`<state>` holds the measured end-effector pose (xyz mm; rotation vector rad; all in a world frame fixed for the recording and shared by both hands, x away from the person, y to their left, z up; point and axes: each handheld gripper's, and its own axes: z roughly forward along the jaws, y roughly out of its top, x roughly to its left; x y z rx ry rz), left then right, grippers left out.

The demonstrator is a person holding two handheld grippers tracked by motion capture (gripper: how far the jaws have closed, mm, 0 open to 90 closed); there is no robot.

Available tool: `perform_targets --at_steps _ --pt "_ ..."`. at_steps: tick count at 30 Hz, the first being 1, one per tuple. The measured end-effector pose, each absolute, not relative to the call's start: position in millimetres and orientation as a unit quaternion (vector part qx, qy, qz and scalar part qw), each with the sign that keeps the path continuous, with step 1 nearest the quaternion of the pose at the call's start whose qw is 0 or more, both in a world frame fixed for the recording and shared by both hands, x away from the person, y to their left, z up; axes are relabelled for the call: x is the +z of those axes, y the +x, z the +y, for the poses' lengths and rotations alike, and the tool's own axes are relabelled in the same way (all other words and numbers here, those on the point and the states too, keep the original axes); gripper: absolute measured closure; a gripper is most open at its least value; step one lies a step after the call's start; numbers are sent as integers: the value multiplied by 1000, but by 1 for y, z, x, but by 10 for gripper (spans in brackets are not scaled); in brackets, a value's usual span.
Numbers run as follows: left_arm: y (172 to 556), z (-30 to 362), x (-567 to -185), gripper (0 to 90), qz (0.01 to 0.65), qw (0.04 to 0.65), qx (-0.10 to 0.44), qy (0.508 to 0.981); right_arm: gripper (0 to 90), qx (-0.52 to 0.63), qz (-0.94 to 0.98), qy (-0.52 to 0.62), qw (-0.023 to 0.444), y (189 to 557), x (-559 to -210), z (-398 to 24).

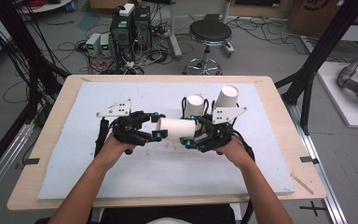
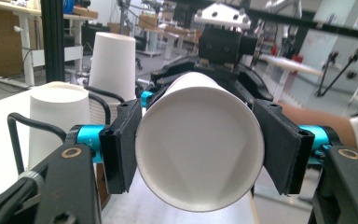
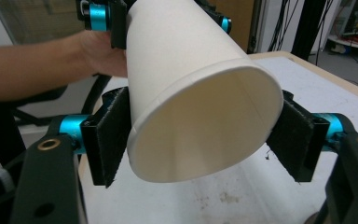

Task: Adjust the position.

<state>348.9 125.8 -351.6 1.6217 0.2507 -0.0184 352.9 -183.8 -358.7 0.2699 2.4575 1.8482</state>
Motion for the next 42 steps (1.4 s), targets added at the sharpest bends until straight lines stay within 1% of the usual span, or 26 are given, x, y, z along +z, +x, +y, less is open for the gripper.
perform_targets --at_steps 5,7,10,12,15,19,23,27,28,32,33,35,38,42 --pt "348 125 -351 340 118 664 4 739 321 594 800 79 28 354 -359 -185" --pt "348 125 -350 305 120 661 5 741 336 593 801 76 24 354 -359 -185" --pt "346 122 -350 276 119 649 11 751 341 590 803 74 26 354 -360 -184" --pt "345 122 -350 275 115 645 12 755 349 590 804 71 22 354 -360 -185" --pt "346 124 -349 281 116 644 15 756 353 591 804 71 17 354 -359 -187" --pt "347 129 -347 247 124 643 26 755 353 586 807 71 14 355 -359 -189" --pt "346 126 -350 249 116 631 10 767 352 570 819 67 13 355 -360 -188" --pt "346 119 -354 326 106 610 -2 785 343 569 820 64 4 355 -360 -186" --pt "347 120 -355 329 105 610 -6 785 340 569 820 63 4 355 -360 -186" --pt "348 121 -357 340 105 622 -21 776 309 574 815 73 -5 356 -359 -188" --pt "349 121 -358 349 102 626 -25 772 286 577 813 76 -5 356 -359 -188" --pt "349 121 -357 355 103 636 -23 765 250 586 806 88 -4 357 -358 -189" --pt "349 123 -357 356 101 655 -22 748 223 608 787 102 -10 356 -356 -190" --pt "349 125 -358 356 104 689 -29 716 221 633 765 118 -29 355 -357 -190"
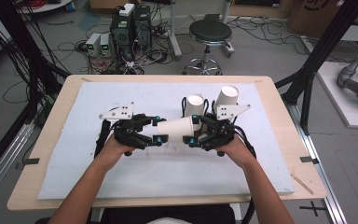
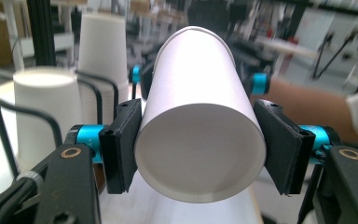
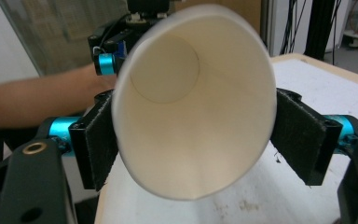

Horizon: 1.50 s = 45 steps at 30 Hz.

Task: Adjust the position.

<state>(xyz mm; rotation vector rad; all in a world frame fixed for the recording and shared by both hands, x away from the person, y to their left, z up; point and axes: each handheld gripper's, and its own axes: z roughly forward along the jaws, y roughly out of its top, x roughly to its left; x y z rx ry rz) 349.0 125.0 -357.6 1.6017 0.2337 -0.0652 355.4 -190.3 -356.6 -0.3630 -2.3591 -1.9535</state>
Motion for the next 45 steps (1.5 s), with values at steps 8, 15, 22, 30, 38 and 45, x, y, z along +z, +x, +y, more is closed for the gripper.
perform_targets --at_steps 8,15,22,30,38,45 --pt "348 121 -362 360 98 680 -32 726 274 -654 -747 -114 34 356 -355 -192" --pt "348 117 -365 363 100 655 -30 748 336 -646 -754 -115 41 358 -355 -196" --pt "349 117 -365 363 103 652 -29 750 356 -641 -757 -116 43 359 -356 -196" --pt "345 116 -360 276 120 620 21 775 368 -616 -779 -118 30 359 -356 -194" --pt "344 111 -364 286 114 581 27 806 365 -598 -793 -117 25 359 -355 -192" --pt "342 105 -369 352 96 566 9 819 344 -610 -782 -120 37 359 -353 -194"
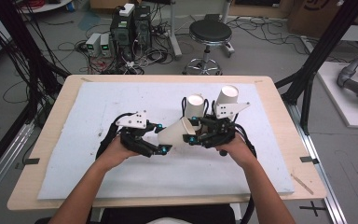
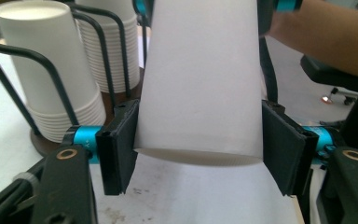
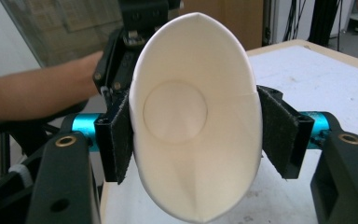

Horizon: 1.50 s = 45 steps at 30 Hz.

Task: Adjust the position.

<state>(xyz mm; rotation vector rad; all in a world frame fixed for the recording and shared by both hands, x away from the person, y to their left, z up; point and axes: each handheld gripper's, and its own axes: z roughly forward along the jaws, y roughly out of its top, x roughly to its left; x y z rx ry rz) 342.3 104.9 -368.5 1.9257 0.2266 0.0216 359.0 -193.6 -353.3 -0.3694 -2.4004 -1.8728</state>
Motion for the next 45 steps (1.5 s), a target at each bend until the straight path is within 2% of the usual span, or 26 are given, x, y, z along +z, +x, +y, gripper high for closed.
perform_targets --at_steps 8,11,14,24,26,32,38,41,45 --pt "341 103 -367 361 101 577 8 811 261 -632 -762 -135 47 359 -352 -194" --pt "341 104 -367 360 102 585 4 804 201 -642 -752 -142 38 358 -352 -193" --pt "342 106 -366 360 105 597 5 795 184 -653 -742 -149 35 357 -352 -195" --pt "342 107 -367 358 109 626 2 772 187 -680 -715 -161 35 356 -352 -191" --pt "342 106 -368 358 107 624 0 774 249 -683 -714 -151 33 354 -352 -189" --pt "341 104 -370 361 101 626 1 773 321 -686 -714 -138 28 353 -350 -190" --pt "343 102 -374 352 109 627 -9 771 348 -680 -721 -133 28 353 -348 -192" --pt "344 105 -374 291 123 625 -7 771 343 -669 -731 -134 15 353 -348 -192" --pt "345 111 -370 257 128 626 13 770 340 -649 -748 -138 -5 353 -346 -193"
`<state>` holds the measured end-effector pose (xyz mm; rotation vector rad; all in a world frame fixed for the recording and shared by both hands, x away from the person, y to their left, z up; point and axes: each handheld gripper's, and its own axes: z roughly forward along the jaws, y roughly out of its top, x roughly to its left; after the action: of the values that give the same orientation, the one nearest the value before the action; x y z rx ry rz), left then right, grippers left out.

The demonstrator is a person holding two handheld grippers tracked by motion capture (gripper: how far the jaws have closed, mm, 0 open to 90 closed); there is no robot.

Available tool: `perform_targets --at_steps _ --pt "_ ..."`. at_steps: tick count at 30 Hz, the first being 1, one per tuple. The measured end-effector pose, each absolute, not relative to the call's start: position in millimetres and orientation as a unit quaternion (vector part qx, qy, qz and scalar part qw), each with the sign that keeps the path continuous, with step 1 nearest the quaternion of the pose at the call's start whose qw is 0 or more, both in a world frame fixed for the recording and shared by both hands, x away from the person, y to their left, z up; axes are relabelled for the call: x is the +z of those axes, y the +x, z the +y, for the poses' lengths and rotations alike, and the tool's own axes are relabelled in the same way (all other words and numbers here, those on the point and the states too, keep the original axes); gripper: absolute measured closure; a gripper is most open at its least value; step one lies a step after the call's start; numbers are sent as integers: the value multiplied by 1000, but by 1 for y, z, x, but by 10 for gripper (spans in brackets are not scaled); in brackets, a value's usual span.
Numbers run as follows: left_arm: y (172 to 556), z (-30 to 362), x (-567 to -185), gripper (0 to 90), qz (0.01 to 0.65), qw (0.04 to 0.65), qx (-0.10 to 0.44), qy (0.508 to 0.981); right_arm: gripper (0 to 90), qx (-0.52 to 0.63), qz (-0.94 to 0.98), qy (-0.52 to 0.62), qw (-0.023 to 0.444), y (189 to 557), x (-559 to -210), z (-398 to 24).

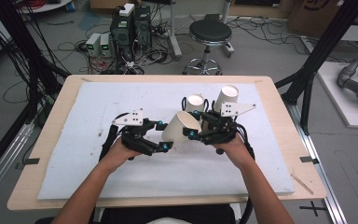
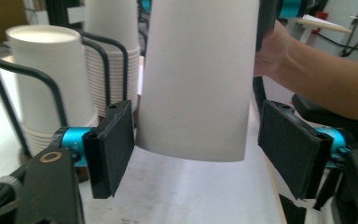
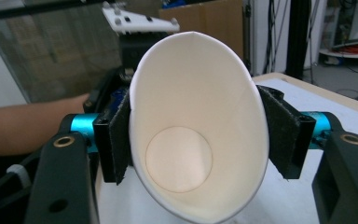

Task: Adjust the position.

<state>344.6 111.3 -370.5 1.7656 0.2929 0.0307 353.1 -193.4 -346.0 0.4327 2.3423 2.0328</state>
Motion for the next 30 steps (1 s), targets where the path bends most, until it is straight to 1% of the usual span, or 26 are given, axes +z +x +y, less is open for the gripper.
perform_targets --at_steps 5,10,14,21,24,25,26,27,30 --pt "342 109 -369 246 118 621 24 774 340 626 768 137 22 352 -345 -191" --pt "341 102 -371 249 113 608 27 786 330 616 777 128 21 350 -345 -185" --pt "341 102 -371 330 108 604 26 789 318 618 776 127 16 348 -342 -182" --pt "338 98 -371 356 102 603 18 791 315 622 772 128 4 348 -342 -181" --pt "338 99 -371 356 103 610 15 786 280 628 768 130 4 347 -342 -181" --pt "339 100 -370 355 105 612 16 784 257 632 763 134 5 347 -342 -181" --pt "339 100 -370 354 104 614 16 782 215 638 757 143 3 347 -342 -180" --pt "339 101 -369 355 107 618 17 779 197 645 750 148 0 347 -342 -180" --pt "340 105 -369 355 112 632 17 767 196 667 730 153 -2 347 -340 -184"
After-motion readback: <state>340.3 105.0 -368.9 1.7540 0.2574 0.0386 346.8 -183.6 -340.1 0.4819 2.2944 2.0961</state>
